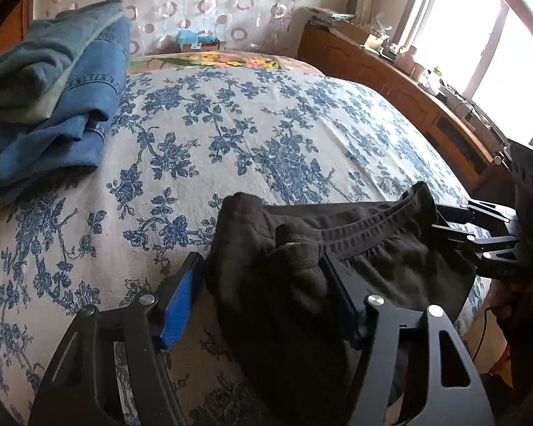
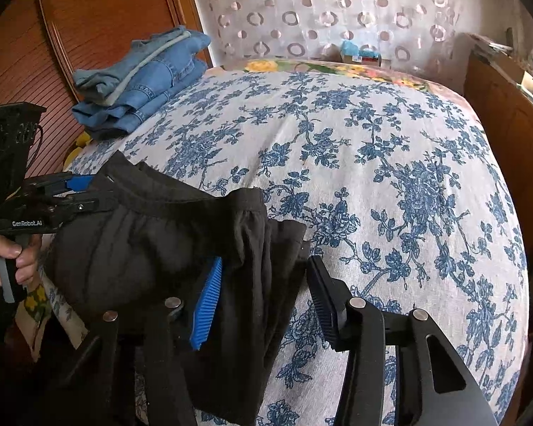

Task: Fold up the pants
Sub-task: 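Close both grippers on the waistband edge of the folded black pants, then lift the folded black pants off the bed with both grippers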

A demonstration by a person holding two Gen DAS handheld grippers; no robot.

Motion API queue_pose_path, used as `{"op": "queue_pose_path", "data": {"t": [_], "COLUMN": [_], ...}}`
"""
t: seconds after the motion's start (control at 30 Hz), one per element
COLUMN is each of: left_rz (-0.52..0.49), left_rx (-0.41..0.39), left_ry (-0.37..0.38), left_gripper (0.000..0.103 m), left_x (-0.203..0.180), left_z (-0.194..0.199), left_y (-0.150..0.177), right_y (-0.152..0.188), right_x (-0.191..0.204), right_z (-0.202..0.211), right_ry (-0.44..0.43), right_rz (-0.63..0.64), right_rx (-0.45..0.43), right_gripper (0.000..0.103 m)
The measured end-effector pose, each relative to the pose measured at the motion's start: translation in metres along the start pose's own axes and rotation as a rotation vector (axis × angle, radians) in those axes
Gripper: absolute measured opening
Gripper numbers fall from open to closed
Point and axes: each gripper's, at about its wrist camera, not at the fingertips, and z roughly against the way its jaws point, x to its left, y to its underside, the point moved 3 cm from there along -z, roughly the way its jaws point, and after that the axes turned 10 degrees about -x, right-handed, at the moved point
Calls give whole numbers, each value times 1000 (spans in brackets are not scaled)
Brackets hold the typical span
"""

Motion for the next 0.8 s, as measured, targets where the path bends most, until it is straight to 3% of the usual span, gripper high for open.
{"op": "queue_pose_path", "data": {"t": [0.27, 0.4, 0.6, 0.8], "left_rz": [-31, -51, -42, -30], "left_rx": [27, 31, 25, -2], "left_ry": [8, 16, 64, 68], "left_gripper": [68, 64, 40, 22], "left_x": [-3, -7, -12, -17], "left_z": [-6, -9, -11, -2], "left_y": [-5, -6, -10, -15], "right_y": [-1, -2, -4, -5], "right_x": [0, -1, 0, -4], "right_z": [-3, -5, -10, -13], "right_ry": [3, 0, -38, -72], "right_rz": [19, 17, 12, -11], "right_rx": [5, 9, 10, 9], "right_gripper": [50, 43, 22, 12]}}
